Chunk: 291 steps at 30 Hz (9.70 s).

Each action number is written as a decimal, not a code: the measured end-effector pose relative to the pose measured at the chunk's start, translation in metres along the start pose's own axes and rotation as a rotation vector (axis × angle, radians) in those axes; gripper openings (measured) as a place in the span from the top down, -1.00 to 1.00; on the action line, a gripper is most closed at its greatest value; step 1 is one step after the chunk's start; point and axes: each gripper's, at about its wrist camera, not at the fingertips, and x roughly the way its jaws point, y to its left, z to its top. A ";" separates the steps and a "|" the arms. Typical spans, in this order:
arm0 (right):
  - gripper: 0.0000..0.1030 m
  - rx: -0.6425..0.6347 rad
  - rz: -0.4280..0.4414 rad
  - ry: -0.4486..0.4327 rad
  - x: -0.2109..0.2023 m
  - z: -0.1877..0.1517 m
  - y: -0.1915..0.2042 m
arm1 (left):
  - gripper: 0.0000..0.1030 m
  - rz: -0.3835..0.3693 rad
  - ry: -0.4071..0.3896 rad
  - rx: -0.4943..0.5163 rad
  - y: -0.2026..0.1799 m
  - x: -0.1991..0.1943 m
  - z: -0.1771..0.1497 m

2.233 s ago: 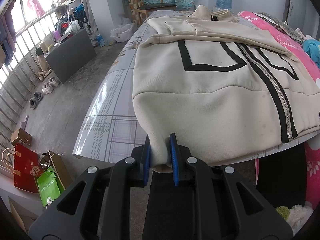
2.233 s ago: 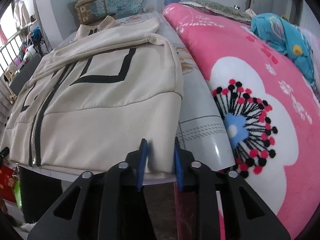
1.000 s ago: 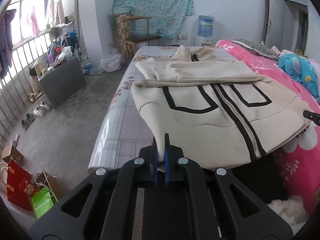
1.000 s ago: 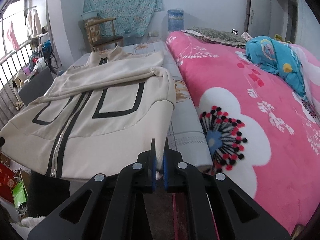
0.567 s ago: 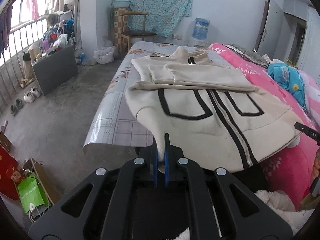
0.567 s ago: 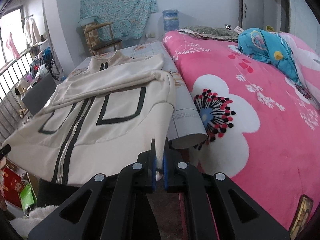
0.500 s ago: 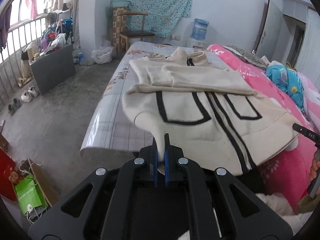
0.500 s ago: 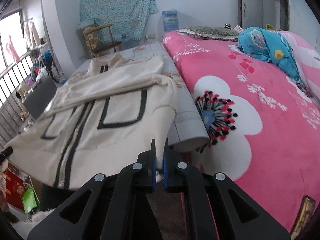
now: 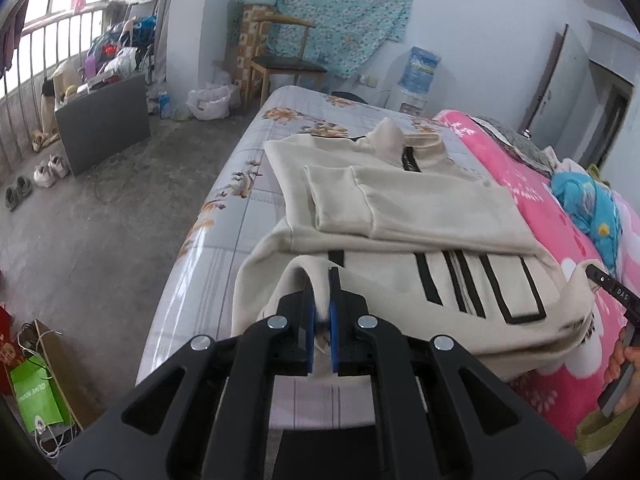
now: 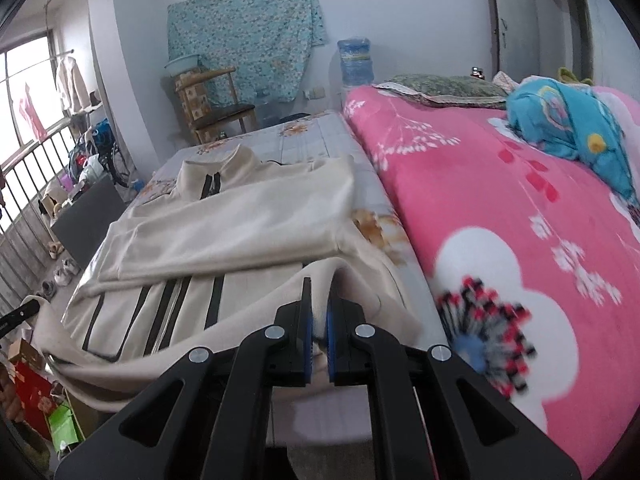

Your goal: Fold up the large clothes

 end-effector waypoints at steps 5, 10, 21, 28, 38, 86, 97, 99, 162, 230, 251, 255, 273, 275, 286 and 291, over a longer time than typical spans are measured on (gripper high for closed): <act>0.88 0.027 0.017 0.025 0.050 0.021 0.002 | 0.85 0.031 0.031 -0.034 0.012 0.035 0.012; 0.48 0.114 0.040 0.103 0.092 0.023 -0.012 | 0.68 0.039 0.074 -0.077 0.026 0.068 0.013; -0.19 0.076 -0.055 0.100 0.068 0.004 -0.042 | -0.02 0.031 0.088 -0.065 0.040 0.051 -0.008; -0.12 -0.019 -0.092 0.179 0.087 -0.008 -0.038 | -0.12 0.046 0.163 -0.057 0.039 0.052 -0.037; 0.74 -0.085 -0.106 0.154 0.081 -0.011 -0.030 | 0.68 0.214 0.101 0.018 0.020 0.057 -0.047; 0.90 -0.376 0.190 0.285 0.074 -0.058 0.105 | 0.92 -0.145 0.132 0.326 -0.132 0.079 -0.060; 0.92 -0.334 0.138 0.127 0.068 -0.033 0.112 | 0.93 -0.104 -0.003 0.369 -0.139 0.075 -0.039; 0.92 -0.330 0.124 0.165 0.086 -0.042 0.109 | 0.93 -0.087 0.037 0.385 -0.138 0.092 -0.047; 0.33 -0.416 0.235 0.194 0.024 -0.072 0.124 | 0.35 -0.287 0.084 0.330 -0.107 0.039 -0.089; -0.88 -0.189 0.004 0.273 0.091 -0.051 0.078 | -0.87 0.222 0.202 0.174 -0.081 0.093 -0.035; -0.88 -0.199 0.002 0.291 0.092 -0.051 0.079 | -0.87 0.228 0.198 0.165 -0.080 0.093 -0.036; -0.88 -0.199 0.001 0.293 0.092 -0.051 0.079 | -0.87 0.227 0.200 0.153 -0.079 0.093 -0.036; -0.88 -0.166 -0.038 0.288 0.094 -0.050 0.082 | -0.87 0.217 0.179 0.151 -0.081 0.092 -0.040; -0.88 -0.164 -0.041 0.285 0.094 -0.050 0.082 | -0.87 0.215 0.179 0.156 -0.081 0.092 -0.040; -0.88 -0.159 -0.036 0.260 0.093 -0.052 0.081 | -0.87 0.256 0.166 0.226 -0.090 0.090 -0.040; -0.89 -0.159 -0.032 0.253 0.091 -0.053 0.081 | -0.87 0.286 0.140 0.283 -0.097 0.088 -0.042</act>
